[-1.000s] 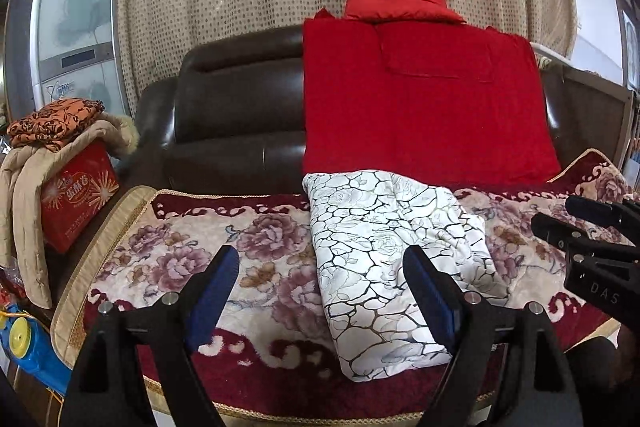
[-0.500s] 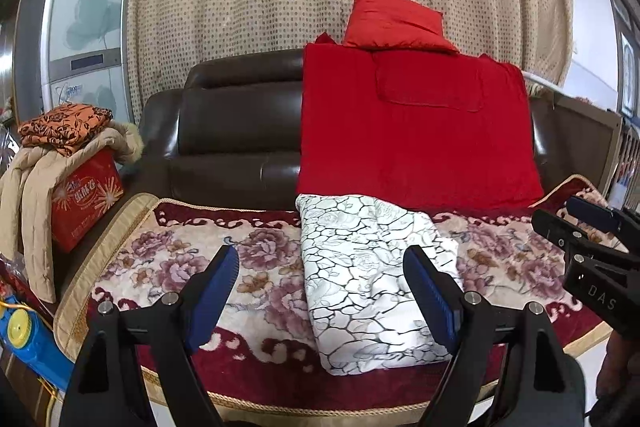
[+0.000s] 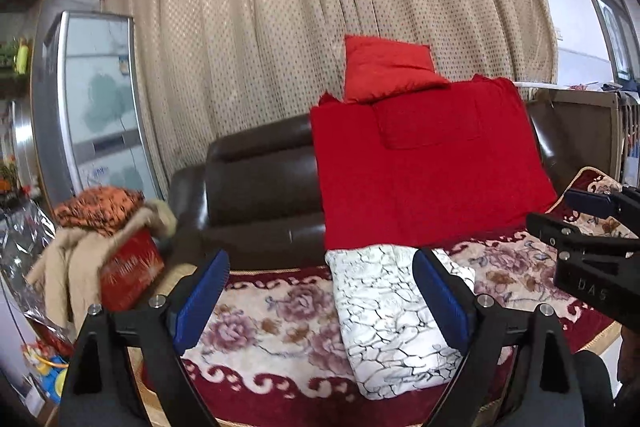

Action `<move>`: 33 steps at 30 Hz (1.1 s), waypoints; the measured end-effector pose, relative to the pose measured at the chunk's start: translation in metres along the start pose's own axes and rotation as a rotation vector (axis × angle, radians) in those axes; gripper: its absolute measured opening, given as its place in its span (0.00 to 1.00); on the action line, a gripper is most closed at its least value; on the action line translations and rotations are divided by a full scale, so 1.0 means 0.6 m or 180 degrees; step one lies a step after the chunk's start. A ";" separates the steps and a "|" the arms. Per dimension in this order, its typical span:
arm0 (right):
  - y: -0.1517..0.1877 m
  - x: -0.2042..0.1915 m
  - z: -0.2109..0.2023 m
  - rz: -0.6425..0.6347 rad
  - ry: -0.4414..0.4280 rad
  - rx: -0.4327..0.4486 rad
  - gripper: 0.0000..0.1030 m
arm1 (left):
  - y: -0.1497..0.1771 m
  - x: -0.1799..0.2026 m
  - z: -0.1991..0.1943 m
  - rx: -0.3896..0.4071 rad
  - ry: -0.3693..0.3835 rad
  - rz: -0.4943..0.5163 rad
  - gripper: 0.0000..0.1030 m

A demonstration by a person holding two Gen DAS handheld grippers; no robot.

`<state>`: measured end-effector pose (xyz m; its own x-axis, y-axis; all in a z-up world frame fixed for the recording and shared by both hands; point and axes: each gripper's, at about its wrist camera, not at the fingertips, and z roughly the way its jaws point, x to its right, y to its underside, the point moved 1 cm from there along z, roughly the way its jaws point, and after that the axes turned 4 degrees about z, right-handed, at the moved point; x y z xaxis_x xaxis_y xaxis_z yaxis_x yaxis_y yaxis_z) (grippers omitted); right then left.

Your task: Fold large clothes

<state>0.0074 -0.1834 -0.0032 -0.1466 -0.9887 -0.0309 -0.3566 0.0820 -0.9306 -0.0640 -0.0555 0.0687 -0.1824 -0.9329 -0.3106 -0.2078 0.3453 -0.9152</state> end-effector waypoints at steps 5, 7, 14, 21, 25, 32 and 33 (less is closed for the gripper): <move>-0.013 0.000 -0.025 0.0026 0.0039 0.0068 0.57 | -0.028 -0.018 -0.041 0.0117 -0.0085 -0.0036 0.91; -0.016 -0.001 -0.036 0.0044 0.0025 0.0085 0.57 | -0.040 -0.026 -0.061 0.0192 -0.0136 -0.0046 0.93; -0.020 -0.013 -0.077 0.0033 0.0033 0.0123 0.59 | -0.058 -0.034 -0.116 0.0366 -0.0180 -0.0012 0.98; -0.020 -0.014 -0.111 0.0046 0.0096 0.0181 0.60 | -0.052 -0.046 -0.139 0.0352 -0.0212 -0.0051 0.98; -0.022 -0.011 -0.127 0.0081 0.0128 0.0219 0.60 | -0.049 -0.061 -0.143 0.0328 -0.0258 -0.0133 0.98; -0.028 -0.007 -0.151 0.0102 0.0156 0.0307 0.61 | -0.046 -0.077 -0.144 0.0297 -0.0284 -0.0247 0.98; -0.029 -0.008 -0.153 0.0100 0.0161 0.0316 0.61 | -0.046 -0.078 -0.144 0.0290 -0.0280 -0.0251 0.98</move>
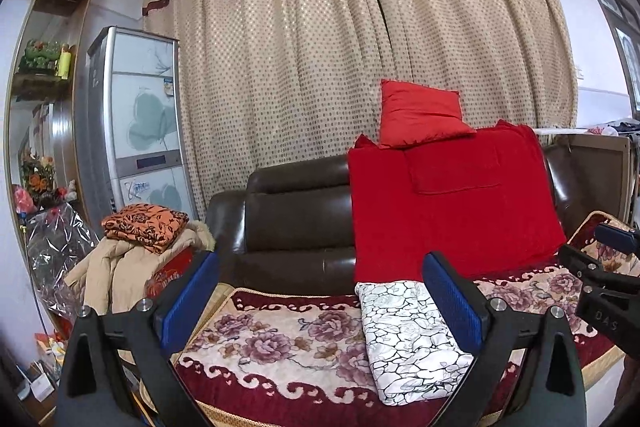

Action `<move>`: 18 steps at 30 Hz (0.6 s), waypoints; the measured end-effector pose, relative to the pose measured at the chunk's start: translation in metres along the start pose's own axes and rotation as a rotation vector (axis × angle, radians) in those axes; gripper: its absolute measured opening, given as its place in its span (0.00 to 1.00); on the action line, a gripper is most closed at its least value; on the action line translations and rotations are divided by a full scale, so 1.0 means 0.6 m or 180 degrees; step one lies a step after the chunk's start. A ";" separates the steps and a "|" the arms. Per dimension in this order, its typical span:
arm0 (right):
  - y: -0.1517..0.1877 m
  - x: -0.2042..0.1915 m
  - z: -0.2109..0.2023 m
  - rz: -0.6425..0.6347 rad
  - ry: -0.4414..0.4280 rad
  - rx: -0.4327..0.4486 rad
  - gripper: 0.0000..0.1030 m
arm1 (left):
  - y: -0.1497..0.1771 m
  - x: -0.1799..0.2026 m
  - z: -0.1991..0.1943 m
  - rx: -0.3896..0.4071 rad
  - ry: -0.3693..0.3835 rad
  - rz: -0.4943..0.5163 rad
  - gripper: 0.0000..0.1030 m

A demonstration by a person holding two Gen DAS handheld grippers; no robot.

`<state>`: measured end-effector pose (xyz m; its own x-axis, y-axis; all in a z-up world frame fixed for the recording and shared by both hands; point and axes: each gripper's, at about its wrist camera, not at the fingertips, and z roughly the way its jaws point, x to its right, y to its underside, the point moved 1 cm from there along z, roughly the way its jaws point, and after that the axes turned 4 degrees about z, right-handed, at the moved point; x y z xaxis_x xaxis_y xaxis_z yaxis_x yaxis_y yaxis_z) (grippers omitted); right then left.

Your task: Fold large clothes

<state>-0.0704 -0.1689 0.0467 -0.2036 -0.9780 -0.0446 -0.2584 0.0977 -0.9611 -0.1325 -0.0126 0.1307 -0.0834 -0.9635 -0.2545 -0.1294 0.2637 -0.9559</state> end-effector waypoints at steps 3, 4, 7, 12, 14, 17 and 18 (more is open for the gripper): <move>-0.004 0.000 -0.004 0.0001 0.0011 0.0028 0.61 | 0.000 -0.001 0.002 -0.0005 0.0009 0.0001 0.98; -0.005 -0.001 -0.004 0.0002 0.0004 0.0032 0.62 | 0.000 -0.001 0.003 -0.0007 0.0006 -0.0003 0.98; -0.006 -0.001 -0.003 -0.0001 0.0004 0.0030 0.63 | 0.000 -0.001 0.007 -0.0025 0.0017 -0.0019 0.98; -0.009 -0.004 0.006 -0.0014 -0.0017 -0.0004 0.63 | 0.003 0.004 0.026 -0.0090 0.0023 -0.0030 0.98; -0.010 -0.004 0.013 -0.0020 -0.0020 -0.0024 0.63 | 0.003 0.005 0.032 -0.0111 0.0032 -0.0035 0.98; -0.011 -0.006 0.023 -0.0029 -0.0012 -0.0067 0.63 | 0.006 0.008 0.042 -0.0134 0.0043 -0.0048 0.98; -0.010 -0.007 0.026 -0.0037 -0.0010 -0.0081 0.63 | 0.007 0.009 0.044 -0.0140 0.0051 -0.0058 0.98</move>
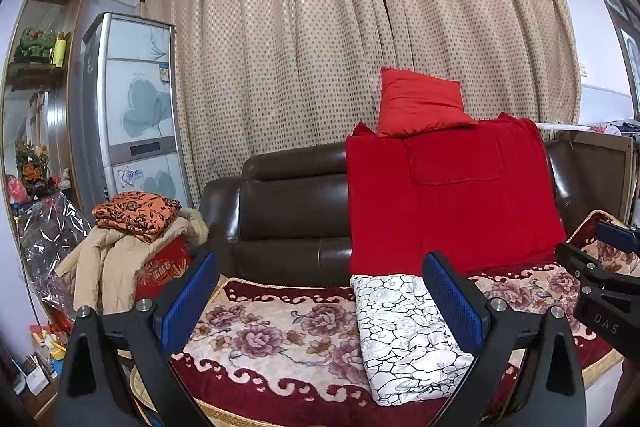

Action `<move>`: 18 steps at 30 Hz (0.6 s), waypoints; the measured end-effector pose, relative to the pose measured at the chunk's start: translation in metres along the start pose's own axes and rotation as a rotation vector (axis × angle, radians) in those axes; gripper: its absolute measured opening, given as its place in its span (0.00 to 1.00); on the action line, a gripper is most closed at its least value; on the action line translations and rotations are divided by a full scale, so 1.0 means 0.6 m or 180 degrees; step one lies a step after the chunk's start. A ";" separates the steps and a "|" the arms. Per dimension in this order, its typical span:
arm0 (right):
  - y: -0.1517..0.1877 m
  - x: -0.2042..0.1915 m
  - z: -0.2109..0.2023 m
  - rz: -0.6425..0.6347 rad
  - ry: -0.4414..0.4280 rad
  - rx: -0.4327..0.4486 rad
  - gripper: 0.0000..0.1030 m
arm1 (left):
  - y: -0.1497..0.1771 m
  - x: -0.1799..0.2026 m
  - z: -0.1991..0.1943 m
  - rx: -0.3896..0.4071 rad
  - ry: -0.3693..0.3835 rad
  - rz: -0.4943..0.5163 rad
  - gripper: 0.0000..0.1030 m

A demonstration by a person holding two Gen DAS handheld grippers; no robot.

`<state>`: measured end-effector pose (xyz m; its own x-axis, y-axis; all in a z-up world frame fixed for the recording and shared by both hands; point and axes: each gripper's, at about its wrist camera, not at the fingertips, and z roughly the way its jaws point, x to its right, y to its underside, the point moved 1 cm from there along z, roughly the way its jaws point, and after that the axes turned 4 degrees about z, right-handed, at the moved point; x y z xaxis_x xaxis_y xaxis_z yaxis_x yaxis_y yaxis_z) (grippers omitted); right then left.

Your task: Fold large clothes

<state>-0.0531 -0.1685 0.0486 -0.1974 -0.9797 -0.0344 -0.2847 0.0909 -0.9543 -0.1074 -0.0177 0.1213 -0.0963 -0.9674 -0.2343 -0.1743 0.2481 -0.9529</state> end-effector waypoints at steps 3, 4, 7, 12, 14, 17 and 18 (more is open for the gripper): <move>0.002 -0.003 0.009 -0.0026 0.0027 -0.0031 0.63 | 0.004 0.001 0.009 -0.0020 0.0052 -0.0030 0.98; 0.003 -0.004 0.011 -0.0027 0.0032 -0.0043 0.63 | 0.006 0.002 0.013 -0.0034 0.0060 -0.0042 0.98; 0.008 -0.006 0.018 -0.0044 0.0066 -0.0084 0.63 | 0.013 0.003 0.023 -0.0096 0.0022 -0.0038 0.98; 0.013 -0.009 0.018 -0.0059 0.0117 -0.0100 0.63 | 0.022 0.004 0.029 -0.0146 0.0028 -0.0030 0.98; 0.014 -0.010 0.017 -0.0062 0.0135 -0.0103 0.63 | 0.026 0.004 0.028 -0.0150 0.0041 -0.0035 0.98; 0.016 -0.009 0.014 -0.0053 0.0154 -0.0103 0.63 | 0.027 0.005 0.023 -0.0136 0.0071 -0.0015 0.98; 0.017 -0.009 0.013 -0.0050 0.0158 -0.0108 0.63 | 0.027 0.004 0.022 -0.0129 0.0082 -0.0015 0.98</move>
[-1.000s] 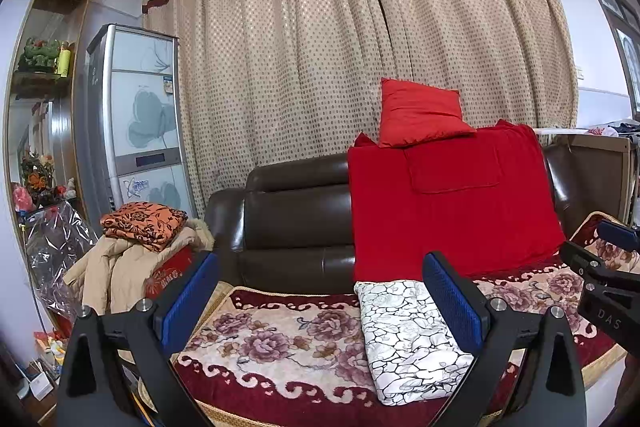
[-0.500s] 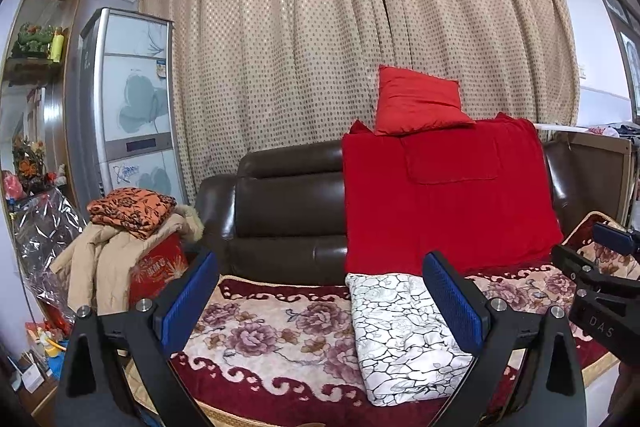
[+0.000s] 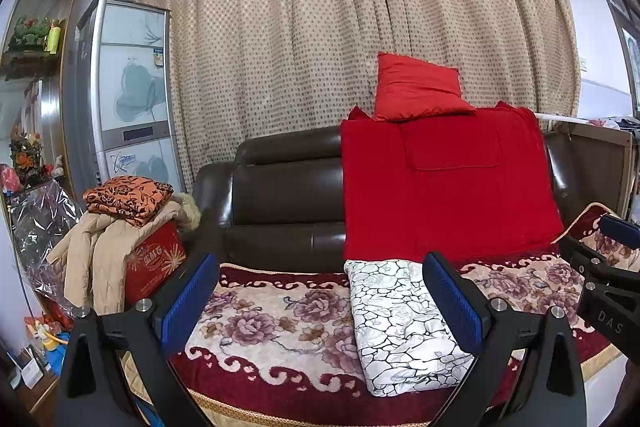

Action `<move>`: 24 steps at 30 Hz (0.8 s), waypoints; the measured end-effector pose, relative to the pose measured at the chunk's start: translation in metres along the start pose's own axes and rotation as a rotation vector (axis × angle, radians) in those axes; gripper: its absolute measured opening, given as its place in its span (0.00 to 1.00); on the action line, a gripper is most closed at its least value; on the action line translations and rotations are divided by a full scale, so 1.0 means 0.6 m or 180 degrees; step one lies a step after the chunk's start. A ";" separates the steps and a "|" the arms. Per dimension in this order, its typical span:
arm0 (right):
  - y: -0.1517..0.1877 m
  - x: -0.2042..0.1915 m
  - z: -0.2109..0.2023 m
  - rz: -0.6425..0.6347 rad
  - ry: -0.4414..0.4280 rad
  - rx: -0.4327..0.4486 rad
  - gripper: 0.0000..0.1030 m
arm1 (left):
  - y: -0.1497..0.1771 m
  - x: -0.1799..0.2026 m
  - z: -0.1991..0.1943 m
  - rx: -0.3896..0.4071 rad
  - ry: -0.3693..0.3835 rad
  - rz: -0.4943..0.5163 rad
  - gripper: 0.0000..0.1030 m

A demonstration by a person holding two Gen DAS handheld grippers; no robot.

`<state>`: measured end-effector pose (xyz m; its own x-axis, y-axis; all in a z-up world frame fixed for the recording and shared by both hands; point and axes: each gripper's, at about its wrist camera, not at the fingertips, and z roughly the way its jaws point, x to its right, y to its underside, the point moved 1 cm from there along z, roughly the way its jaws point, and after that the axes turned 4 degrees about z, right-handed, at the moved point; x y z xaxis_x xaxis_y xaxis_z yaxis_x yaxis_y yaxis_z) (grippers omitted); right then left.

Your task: Fold large clothes

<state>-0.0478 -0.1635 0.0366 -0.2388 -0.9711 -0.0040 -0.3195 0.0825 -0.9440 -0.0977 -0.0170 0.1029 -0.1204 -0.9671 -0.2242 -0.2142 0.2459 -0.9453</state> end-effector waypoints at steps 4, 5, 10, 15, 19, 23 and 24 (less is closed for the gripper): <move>0.001 0.001 -0.006 -0.0001 0.0030 0.0006 0.63 | -0.002 0.000 -0.009 0.0034 0.0050 -0.0006 0.98; 0.000 0.001 -0.008 -0.0001 0.0035 0.0012 0.63 | -0.002 0.000 -0.010 0.0040 0.0055 -0.0004 0.98; -0.003 -0.002 -0.015 -0.0015 0.0045 0.0039 0.63 | -0.004 -0.005 -0.015 0.0066 0.0073 -0.0041 0.98; -0.003 -0.008 -0.010 -0.0057 0.0035 0.0023 0.63 | -0.005 -0.008 -0.012 0.0059 0.0099 -0.0076 0.98; -0.002 -0.012 -0.007 -0.0070 0.0026 0.0005 0.63 | -0.005 -0.008 -0.006 0.0040 0.0135 -0.0072 0.98; -0.001 -0.016 0.003 -0.0090 0.0022 -0.0019 0.63 | -0.002 -0.005 0.002 0.0019 0.0175 -0.0072 0.98; -0.001 -0.018 0.005 -0.0094 0.0025 -0.0026 0.63 | -0.001 -0.004 0.004 0.0025 0.0205 -0.0075 0.98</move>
<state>-0.0423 -0.1538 0.0359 -0.2362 -0.9713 0.0264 -0.3341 0.0556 -0.9409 -0.0946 -0.0148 0.1034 -0.1775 -0.9663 -0.1866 -0.2102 0.2225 -0.9520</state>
